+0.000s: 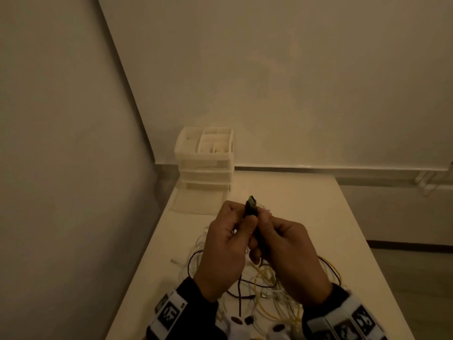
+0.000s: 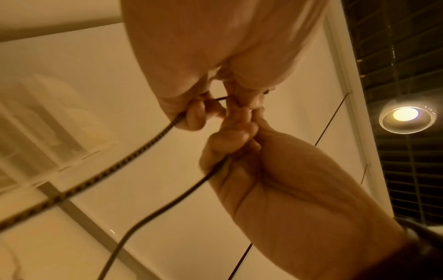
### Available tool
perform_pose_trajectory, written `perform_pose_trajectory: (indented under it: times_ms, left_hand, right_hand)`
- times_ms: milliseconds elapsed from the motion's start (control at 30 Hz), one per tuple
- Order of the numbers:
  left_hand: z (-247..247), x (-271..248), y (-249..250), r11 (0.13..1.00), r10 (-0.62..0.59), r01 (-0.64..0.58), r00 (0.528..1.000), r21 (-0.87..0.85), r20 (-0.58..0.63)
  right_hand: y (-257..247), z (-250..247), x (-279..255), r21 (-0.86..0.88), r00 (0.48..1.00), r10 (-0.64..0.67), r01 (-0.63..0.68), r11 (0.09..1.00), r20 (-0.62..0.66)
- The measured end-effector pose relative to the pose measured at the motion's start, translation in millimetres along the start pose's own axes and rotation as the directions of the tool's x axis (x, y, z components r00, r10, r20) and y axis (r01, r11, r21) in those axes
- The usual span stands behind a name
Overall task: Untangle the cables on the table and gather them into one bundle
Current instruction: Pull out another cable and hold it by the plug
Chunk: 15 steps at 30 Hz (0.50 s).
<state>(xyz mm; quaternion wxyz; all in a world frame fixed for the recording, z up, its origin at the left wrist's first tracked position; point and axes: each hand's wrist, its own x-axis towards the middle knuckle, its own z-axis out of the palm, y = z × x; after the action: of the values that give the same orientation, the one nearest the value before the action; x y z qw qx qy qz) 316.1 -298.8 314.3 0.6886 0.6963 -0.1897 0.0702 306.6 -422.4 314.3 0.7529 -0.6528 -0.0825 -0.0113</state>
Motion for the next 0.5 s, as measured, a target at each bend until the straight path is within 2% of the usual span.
perform_pose_trajectory:
  times_ms: [100, 200, 300, 367, 433, 500]
  left_hand:
    - [-5, 8, -1, 0.999, 0.037, -0.032, 0.993, 0.039, -0.114]
    - [-14, 18, 11, 0.997, -0.004, -0.011, 0.982, -0.075, -0.188]
    - [-31, 27, 34, 0.957, -0.035, -0.020, 0.982, -0.291, -0.183]
    - [-54, 34, 49, 0.933, -0.016, -0.061, 0.977, -0.355, -0.210]
    - [-75, 38, 56, 0.952, 0.008, -0.071, 0.978, -0.298, -0.207]
    - [-80, 31, 58, 0.998, 0.009, -0.017, 0.994, -0.068, -0.113]
  right_hand:
    - [6, -8, -4, -0.236, 0.989, -0.135, 0.145, 0.961, 0.060]
    - [20, -14, -15, -0.351, 0.974, -0.159, 0.208, 0.913, 0.163]
    - [41, -25, -21, -0.466, 0.974, -0.062, 0.160, 0.870, 0.218]
    - [60, -35, -24, -0.525, 0.978, 0.022, 0.093, 0.846, 0.208]
    - [75, -43, -23, -0.522, 0.986, 0.092, -0.004, 0.853, 0.142]
    - [75, -45, -18, -0.471, 0.989, 0.139, -0.099, 0.877, 0.052]
